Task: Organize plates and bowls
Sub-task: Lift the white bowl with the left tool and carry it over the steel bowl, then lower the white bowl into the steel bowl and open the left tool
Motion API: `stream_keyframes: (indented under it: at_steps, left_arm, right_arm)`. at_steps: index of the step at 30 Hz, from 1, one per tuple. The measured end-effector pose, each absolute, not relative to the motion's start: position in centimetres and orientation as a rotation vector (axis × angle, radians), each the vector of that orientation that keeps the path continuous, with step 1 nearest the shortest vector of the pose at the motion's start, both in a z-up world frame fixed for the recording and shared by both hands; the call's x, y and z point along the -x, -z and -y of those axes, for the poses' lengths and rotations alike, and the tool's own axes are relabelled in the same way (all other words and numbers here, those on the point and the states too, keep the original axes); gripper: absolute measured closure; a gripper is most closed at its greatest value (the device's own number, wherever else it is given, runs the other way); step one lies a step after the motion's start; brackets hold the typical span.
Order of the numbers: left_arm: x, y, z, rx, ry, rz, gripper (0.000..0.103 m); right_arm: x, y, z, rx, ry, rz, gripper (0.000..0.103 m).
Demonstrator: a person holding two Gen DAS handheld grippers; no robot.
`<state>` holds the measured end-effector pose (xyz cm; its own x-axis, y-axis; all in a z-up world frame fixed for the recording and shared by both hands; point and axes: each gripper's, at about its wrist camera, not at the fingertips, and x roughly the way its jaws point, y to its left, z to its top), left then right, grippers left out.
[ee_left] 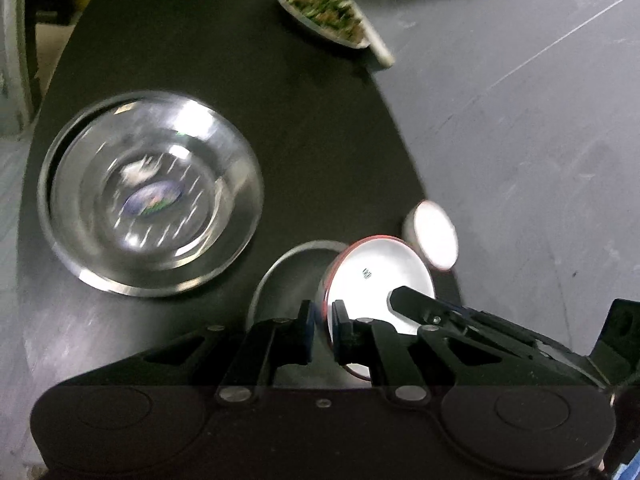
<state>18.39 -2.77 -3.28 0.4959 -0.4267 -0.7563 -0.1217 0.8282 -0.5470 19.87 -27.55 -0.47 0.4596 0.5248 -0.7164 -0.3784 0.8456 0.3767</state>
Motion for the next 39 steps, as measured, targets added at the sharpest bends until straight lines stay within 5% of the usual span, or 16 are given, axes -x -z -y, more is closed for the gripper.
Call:
stream_keyframes:
  at_steps: [39]
  left_arm:
    - [-20.2,5.9,2.9,0.539,0.157,-1.179,0.093]
  right_arm:
    - [-19.6,3.8,26.1,-0.180,-0.561,-1.097,0.092]
